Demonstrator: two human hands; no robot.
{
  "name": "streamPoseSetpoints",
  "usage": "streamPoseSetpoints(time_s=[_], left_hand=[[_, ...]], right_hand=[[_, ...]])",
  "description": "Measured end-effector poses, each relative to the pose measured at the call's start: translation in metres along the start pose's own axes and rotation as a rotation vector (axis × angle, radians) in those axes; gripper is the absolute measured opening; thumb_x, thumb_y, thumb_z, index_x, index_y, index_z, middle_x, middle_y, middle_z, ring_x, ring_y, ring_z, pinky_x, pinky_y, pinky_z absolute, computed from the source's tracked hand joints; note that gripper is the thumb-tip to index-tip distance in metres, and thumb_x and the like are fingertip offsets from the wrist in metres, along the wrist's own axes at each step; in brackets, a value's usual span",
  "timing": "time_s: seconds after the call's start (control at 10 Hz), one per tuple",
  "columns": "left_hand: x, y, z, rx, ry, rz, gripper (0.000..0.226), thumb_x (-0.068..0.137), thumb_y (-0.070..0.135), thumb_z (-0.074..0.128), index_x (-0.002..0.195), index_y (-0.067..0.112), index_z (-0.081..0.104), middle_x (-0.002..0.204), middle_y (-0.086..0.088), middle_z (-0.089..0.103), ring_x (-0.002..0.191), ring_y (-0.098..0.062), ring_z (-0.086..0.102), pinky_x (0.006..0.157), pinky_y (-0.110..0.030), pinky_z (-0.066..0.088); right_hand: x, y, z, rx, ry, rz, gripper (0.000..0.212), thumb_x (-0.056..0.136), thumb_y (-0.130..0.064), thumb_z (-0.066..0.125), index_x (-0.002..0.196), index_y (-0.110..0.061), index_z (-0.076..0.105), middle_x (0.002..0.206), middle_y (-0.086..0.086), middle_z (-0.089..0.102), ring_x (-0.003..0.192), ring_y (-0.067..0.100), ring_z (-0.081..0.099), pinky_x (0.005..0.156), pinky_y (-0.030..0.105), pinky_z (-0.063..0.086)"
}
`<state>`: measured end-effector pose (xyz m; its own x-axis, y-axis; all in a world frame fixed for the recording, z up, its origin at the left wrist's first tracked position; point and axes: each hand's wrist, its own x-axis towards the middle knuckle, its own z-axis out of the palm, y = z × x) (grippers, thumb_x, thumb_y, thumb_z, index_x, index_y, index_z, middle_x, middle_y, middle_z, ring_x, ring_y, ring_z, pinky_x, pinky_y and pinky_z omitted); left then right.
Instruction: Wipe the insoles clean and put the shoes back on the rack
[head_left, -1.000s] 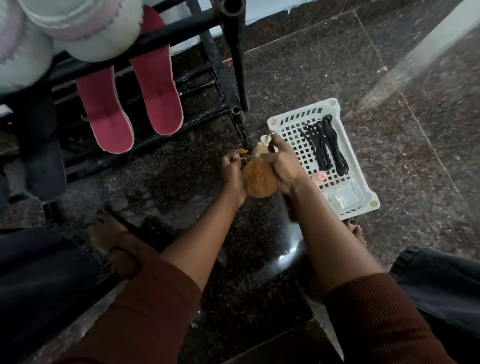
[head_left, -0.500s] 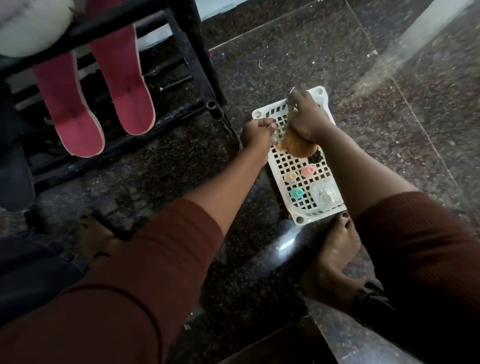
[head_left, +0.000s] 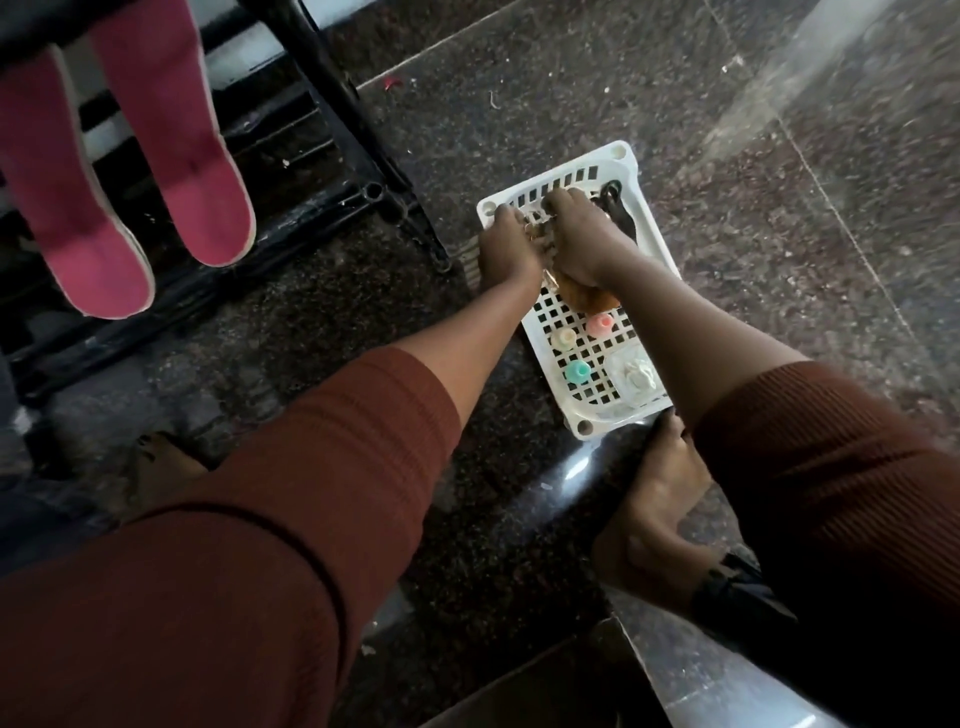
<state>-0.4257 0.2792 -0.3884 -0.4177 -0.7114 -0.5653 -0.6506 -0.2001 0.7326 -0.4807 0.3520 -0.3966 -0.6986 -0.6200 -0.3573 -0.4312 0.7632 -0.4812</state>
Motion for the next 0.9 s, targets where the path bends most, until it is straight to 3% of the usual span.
streamPoseSetpoints(time_s=[0.1, 0.2, 0.4, 0.5, 0.6, 0.7, 0.8, 0.9], left_hand=[[0.003, -0.001, -0.007, 0.177, -0.02, 0.079, 0.021, 0.093, 0.01, 0.052, 0.11, 0.004, 0.062, 0.111, -0.015, 0.064, 0.099, -0.027, 0.059, 0.077, -0.027, 0.042], [-0.002, -0.002, -0.013, 0.248, 0.023, 0.085, 0.025, 0.095, 0.006, 0.044, 0.108, 0.004, 0.066, 0.114, -0.013, 0.065, 0.088, -0.02, 0.056, 0.061, -0.02, 0.034], [-0.017, -0.012, -0.025, 0.415, -0.015, 0.218, 0.031, 0.094, 0.0, 0.046, 0.117, 0.007, 0.065, 0.115, -0.012, 0.066, 0.105, -0.022, 0.062, 0.086, -0.024, 0.045], [-0.024, -0.023, -0.028, 0.502, -0.183, 0.289, 0.03, 0.096, 0.005, 0.044, 0.118, 0.007, 0.065, 0.118, -0.015, 0.064, 0.109, -0.028, 0.058, 0.082, -0.024, 0.04], [-0.034, -0.031, -0.035, 0.464, -0.149, 0.293, 0.041, 0.094, -0.005, 0.041, 0.128, 0.011, 0.059, 0.129, -0.012, 0.06, 0.116, -0.023, 0.057, 0.087, -0.019, 0.043], [-0.051, -0.04, -0.051, 0.472, -0.111, 0.31, 0.044, 0.092, -0.01, 0.042, 0.129, 0.009, 0.057, 0.129, -0.012, 0.06, 0.116, -0.022, 0.058, 0.092, -0.019, 0.043], [-0.065, -0.055, -0.075, 0.517, -0.131, 0.324, 0.034, 0.092, -0.002, 0.048, 0.119, 0.011, 0.065, 0.117, -0.01, 0.067, 0.104, -0.021, 0.063, 0.079, -0.017, 0.043], [-0.088, -0.084, -0.099, 0.616, -0.175, 0.273, 0.031, 0.093, 0.005, 0.049, 0.118, 0.013, 0.066, 0.119, -0.008, 0.066, 0.107, -0.023, 0.062, 0.087, -0.026, 0.045]], right_hand=[[-0.002, 0.0, 0.001, 0.021, 0.053, 0.042, 0.05, 0.087, -0.011, 0.052, 0.134, -0.008, 0.036, 0.131, 0.016, 0.043, 0.118, 0.034, 0.046, 0.097, 0.04, 0.038], [-0.007, -0.003, 0.001, 0.023, 0.113, 0.082, 0.048, 0.088, -0.006, 0.047, 0.134, -0.009, 0.037, 0.134, 0.015, 0.043, 0.121, 0.033, 0.044, 0.096, 0.041, 0.039], [-0.027, -0.011, 0.0, 0.164, 0.307, 0.175, 0.035, 0.087, -0.008, 0.042, 0.12, -0.009, 0.055, 0.123, 0.014, 0.057, 0.11, 0.033, 0.054, 0.089, 0.041, 0.046], [-0.039, -0.016, 0.001, 0.288, 0.333, 0.308, 0.028, 0.084, -0.013, 0.041, 0.102, -0.014, 0.062, 0.105, 0.009, 0.065, 0.092, 0.028, 0.059, 0.075, 0.035, 0.048], [-0.046, -0.016, -0.002, 0.44, 0.331, 0.424, 0.037, 0.084, -0.007, 0.042, 0.111, -0.024, 0.06, 0.101, 0.001, 0.066, 0.073, 0.01, 0.06, 0.062, 0.023, 0.046], [-0.058, -0.017, -0.011, 0.516, 0.459, 0.544, 0.046, 0.084, 0.006, 0.048, 0.117, -0.024, 0.06, 0.101, -0.001, 0.066, 0.073, 0.004, 0.061, 0.066, 0.017, 0.049], [-0.08, -0.023, -0.013, 0.491, 0.498, 0.598, 0.03, 0.09, -0.002, 0.05, 0.111, -0.018, 0.063, 0.109, 0.006, 0.066, 0.082, 0.013, 0.056, 0.075, 0.024, 0.046], [-0.123, -0.038, 0.005, 0.399, 0.364, 0.555, 0.027, 0.092, -0.003, 0.044, 0.108, -0.016, 0.061, 0.101, 0.006, 0.065, 0.077, 0.015, 0.055, 0.068, 0.027, 0.047]])
